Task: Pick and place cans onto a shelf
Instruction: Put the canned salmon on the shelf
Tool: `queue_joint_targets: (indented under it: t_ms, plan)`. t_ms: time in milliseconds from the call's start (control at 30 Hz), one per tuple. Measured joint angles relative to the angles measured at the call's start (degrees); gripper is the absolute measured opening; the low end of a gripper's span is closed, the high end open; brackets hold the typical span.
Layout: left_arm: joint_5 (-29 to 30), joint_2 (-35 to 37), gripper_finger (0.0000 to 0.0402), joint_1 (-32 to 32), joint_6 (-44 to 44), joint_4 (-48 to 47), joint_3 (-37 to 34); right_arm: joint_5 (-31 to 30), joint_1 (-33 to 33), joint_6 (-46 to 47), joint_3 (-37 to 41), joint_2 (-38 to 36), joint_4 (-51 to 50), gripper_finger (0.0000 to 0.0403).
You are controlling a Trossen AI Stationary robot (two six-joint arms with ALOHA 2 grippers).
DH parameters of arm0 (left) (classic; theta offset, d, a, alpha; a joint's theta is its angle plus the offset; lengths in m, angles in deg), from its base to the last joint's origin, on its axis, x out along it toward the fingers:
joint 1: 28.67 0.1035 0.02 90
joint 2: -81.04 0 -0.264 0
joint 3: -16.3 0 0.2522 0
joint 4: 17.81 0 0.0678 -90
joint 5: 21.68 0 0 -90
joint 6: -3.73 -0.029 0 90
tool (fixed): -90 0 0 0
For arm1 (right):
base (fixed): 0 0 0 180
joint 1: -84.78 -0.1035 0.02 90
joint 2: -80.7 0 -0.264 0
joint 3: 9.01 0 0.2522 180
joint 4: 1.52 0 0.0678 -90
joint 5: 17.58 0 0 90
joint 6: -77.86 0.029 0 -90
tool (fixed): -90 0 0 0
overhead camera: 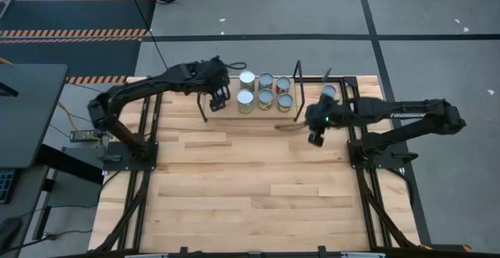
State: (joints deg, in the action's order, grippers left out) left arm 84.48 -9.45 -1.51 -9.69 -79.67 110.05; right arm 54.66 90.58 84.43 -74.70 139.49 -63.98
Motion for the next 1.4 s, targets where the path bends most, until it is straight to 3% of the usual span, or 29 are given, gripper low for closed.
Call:
queue_joint_targets:
  t_ms: [133,233,400,567,1033,1200,1400]
  plan:
    - [-1.17,4.35,0.0356,-2.85,9.23,-0.82,-0.43,-5.78,8.36,2.52,-0.77,-1.04,-6.32,0.0173]
    - [-1.15,6.11,0.0352,-5.94,11.18,1.79,-1.79,-6.54,14.97,6.66,1.53,-3.26,-7.21,0.0211]
    - [-1.31,6.41,0.0347,-10.05,11.24,2.89,-2.71,-8.58,22.22,18.08,5.92,-7.94,1.29,0.0270]
    - [-0.72,6.18,0.0346,-12.76,10.78,7.02,-2.75,-9.15,29.37,30.06,8.09,-7.94,7.27,0.0308]
    - [-0.02,6.14,0.0346,-16.27,5.28,8.82,-4.90,-3.20,42.52,60.48,9.40,9.84,16.47,0.0307]
    - [-0.31,6.15,0.0346,-16.76,6.88,10.04,-8.99,1.18,46.86,66.41,9.40,15.02,17.70,0.0309]
    - [-0.92,6.15,0.0346,-17.17,9.67,12.82,-13.34,1.55,48.43,64.40,9.40,19.57,18.93,0.0309]
